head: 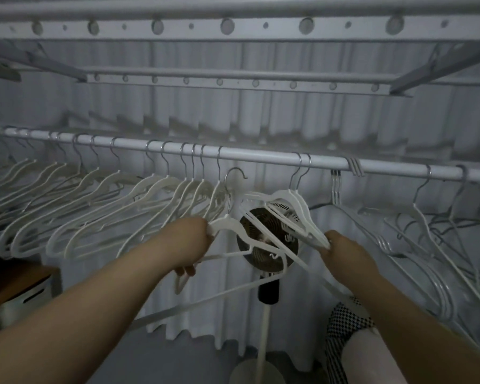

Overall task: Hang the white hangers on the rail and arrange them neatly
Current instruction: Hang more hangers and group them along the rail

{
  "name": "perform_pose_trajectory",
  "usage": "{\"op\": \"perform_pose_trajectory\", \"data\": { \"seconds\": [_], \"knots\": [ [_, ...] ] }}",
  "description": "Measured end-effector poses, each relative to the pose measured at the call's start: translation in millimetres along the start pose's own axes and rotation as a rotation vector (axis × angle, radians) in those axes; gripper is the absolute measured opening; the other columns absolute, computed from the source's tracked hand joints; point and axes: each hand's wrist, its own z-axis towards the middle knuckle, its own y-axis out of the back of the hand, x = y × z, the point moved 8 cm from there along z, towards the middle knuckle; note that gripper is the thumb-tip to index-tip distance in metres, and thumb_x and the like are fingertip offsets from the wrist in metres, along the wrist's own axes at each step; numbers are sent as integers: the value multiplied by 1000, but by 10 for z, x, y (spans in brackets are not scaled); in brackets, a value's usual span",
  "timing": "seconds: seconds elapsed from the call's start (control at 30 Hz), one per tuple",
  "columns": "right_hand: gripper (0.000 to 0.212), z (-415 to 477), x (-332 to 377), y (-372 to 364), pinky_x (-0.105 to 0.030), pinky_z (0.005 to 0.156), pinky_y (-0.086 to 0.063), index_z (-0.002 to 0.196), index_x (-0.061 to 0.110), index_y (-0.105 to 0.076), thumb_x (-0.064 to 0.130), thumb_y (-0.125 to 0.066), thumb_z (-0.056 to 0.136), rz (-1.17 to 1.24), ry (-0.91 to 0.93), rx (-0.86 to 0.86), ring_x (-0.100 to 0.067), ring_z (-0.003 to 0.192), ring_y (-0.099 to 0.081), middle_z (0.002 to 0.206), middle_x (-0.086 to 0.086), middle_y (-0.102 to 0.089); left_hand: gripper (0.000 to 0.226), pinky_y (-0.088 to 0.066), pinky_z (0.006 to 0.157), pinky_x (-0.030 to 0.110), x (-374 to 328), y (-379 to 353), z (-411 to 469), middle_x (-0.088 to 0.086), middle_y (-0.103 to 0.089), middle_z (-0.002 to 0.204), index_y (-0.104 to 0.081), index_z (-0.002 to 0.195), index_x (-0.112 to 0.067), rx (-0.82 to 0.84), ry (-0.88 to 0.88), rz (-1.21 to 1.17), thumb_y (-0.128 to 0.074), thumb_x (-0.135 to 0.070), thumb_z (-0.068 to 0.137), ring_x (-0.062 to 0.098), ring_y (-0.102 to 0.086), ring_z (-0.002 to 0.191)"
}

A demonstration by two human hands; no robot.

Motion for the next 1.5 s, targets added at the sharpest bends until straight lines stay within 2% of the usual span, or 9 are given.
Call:
{"op": "perform_pose_trajectory", "data": {
  "seconds": [0.1,0.2,0.33,0.47,0.6,0.9,1.1,1.27,1.5],
  "knots": [
    [24,-41,-8,23,-28,63,-35,112,4,-47,20,-37,97,-4,41,-15,-21,72,-47,82,-8,-51,21,-52,55,36,-30,101,152,23,-67,102,-57,97,1,-65,26,71,-37,-6,95,34,-67,72],
    [23,-44,-28,22,-29,63,-37,113,4,-47,16,-35,97,-8,39,-18,-21,70,-48,76,-4,-49,23,-55,68,36,-51,246,274,17,-65,87,-49,71,-7,-157,12,149,-40,-3,92,29,-65,67],
    [22,-28,-48,-24,-23,47,-38,114,6,-48,15,-38,96,103,38,36,-10,49,-42,66,2,-45,18,-55,74,34,-126,325,412,21,-66,104,-58,101,6,-216,-3,152,-44,-2,91,30,-65,81],
    [15,-112,-85,-72,-11,29,-35,108,12,-48,14,-41,96,375,42,140,-6,36,-46,61,0,-49,23,-53,75,32,-183,319,538,21,-67,104,-59,103,8,-264,-14,128,-42,-3,92,33,-66,90],
    [10,-182,-110,-77,-14,28,-32,97,19,-45,13,-37,97,564,9,186,-3,22,-38,60,-5,-51,20,-54,83,45,-251,258,649,25,-67,102,-61,101,9,-247,25,122,-49,7,86,36,-66,93],
    [11,-252,-13,-110,-15,28,-31,96,13,-46,14,-35,98,653,-18,211,-4,20,-35,58,-5,-52,30,-45,95,36,-394,188,758,19,-55,126,-53,118,6,-233,16,175,-40,5,90,32,-55,116],
    [18,-261,23,-132,-15,28,-30,87,23,-44,14,-35,98,684,-23,219,-3,21,-35,58,-5,-52,29,-46,93,39,-300,145,910,22,-57,124,-54,116,5,-269,23,73,-39,2,91,34,-56,113],
    [10,-234,-1,-178,-15,29,-31,101,22,-40,14,-35,98,657,-32,211,-3,22,-36,60,-5,-54,27,-46,97,42,-260,65,1005,23,-57,123,-53,113,7,-206,43,99,-36,1,92,35,-56,114],
    [13,-227,74,-225,-12,32,-32,93,26,-42,16,-35,98,608,-68,183,-2,23,-39,65,-2,-54,31,-43,85,33,-416,241,950,16,-56,122,-52,118,-4,-382,-182,223,-42,-21,93,31,-54,111]
  ]
}}
